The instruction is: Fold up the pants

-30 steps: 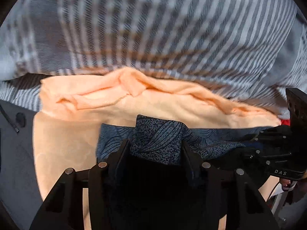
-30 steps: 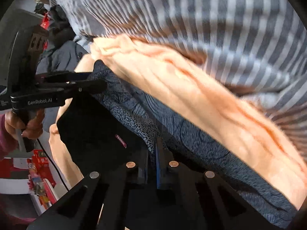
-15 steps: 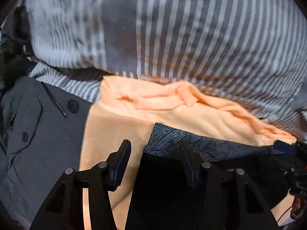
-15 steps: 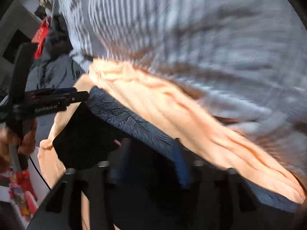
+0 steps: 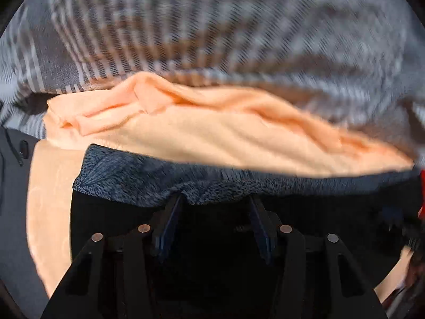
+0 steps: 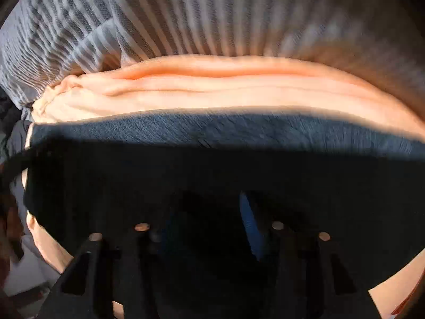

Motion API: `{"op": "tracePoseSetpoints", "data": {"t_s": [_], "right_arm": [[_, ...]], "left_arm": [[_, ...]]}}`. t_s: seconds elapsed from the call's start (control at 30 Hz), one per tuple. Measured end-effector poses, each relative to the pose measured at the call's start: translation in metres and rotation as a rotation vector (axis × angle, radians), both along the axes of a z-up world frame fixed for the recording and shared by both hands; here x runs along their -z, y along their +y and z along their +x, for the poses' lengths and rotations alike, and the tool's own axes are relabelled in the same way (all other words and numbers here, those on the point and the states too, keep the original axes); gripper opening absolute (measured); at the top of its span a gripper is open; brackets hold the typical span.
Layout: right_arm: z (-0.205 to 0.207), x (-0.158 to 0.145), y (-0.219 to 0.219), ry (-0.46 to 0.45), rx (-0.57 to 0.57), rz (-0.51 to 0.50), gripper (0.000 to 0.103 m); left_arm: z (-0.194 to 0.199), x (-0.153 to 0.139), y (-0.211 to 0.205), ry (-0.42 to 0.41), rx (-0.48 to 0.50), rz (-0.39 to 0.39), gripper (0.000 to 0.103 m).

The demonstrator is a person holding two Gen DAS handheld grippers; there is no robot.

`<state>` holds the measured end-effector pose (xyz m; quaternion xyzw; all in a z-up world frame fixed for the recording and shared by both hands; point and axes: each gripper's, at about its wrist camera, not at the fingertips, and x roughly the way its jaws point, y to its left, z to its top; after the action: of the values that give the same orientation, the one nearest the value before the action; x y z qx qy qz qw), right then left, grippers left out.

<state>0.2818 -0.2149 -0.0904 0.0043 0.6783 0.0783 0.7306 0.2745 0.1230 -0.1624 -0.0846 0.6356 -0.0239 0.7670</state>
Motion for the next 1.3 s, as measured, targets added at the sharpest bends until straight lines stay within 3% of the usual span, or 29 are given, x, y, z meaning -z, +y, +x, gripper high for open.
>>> {"op": "tracePoseSetpoints", "data": {"t_s": [0.03,0.1,0.17,0.23,0.33,0.4,0.47,0.6,0.67,0.77,0.83,0.93,1.03,1.27,1.3], "right_arm": [[-0.005,-0.003,-0.003,-0.016,-0.008,0.011,0.047],[-0.012,-0.004,-0.005,-0.007,-0.024,0.006,0.047],[-0.015,-0.006,-0.004,-0.002,-0.040,-0.010,0.047],[-0.015,-0.007,-0.004,0.005,-0.025,-0.009,0.047],[-0.019,-0.016,-0.010,0.005,0.040,0.035,0.048],[-0.027,-0.026,-0.020,-0.010,0.076,0.065,0.048],[-0.039,-0.038,-0.035,-0.035,0.119,0.088,0.049],[-0.062,-0.060,-0.107,-0.089,0.310,0.095,0.049],[-0.072,-0.070,-0.170,-0.116,0.481,0.084,0.049],[-0.091,-0.077,-0.253,-0.137,0.719,0.102,0.049],[-0.107,-0.082,-0.310,-0.183,0.873,0.117,0.049],[-0.112,-0.087,-0.362,-0.239,0.958,0.149,0.049],[-0.107,-0.083,-0.394,-0.260,0.965,0.199,0.049],[-0.092,-0.069,-0.436,-0.261,0.974,0.264,0.051],[-0.088,-0.069,-0.437,-0.261,0.962,0.275,0.045]], "left_arm": [[0.006,-0.004,0.004,0.000,-0.006,0.003,0.053],[0.014,-0.017,0.013,-0.022,-0.037,0.133,0.054],[0.014,-0.032,0.036,-0.020,-0.109,0.070,0.054],[0.007,-0.044,0.044,-0.013,-0.122,0.056,0.054],[-0.014,-0.054,0.022,-0.005,-0.022,0.128,0.054],[-0.031,-0.052,-0.001,0.019,0.027,0.108,0.054],[-0.045,-0.048,-0.026,0.041,0.048,0.064,0.070],[-0.062,-0.042,-0.085,0.053,0.099,0.010,0.071],[-0.063,-0.036,-0.114,0.059,0.127,-0.009,0.071],[-0.064,-0.018,-0.147,0.079,0.161,0.023,0.071],[-0.068,-0.005,-0.157,0.094,0.159,0.089,0.071],[-0.071,-0.004,-0.167,0.076,0.164,0.137,0.074],[-0.069,-0.001,-0.176,0.086,0.152,0.169,0.074],[-0.061,0.001,-0.204,0.105,0.118,0.238,0.074],[-0.060,-0.001,-0.208,0.106,0.116,0.241,0.074]]}}
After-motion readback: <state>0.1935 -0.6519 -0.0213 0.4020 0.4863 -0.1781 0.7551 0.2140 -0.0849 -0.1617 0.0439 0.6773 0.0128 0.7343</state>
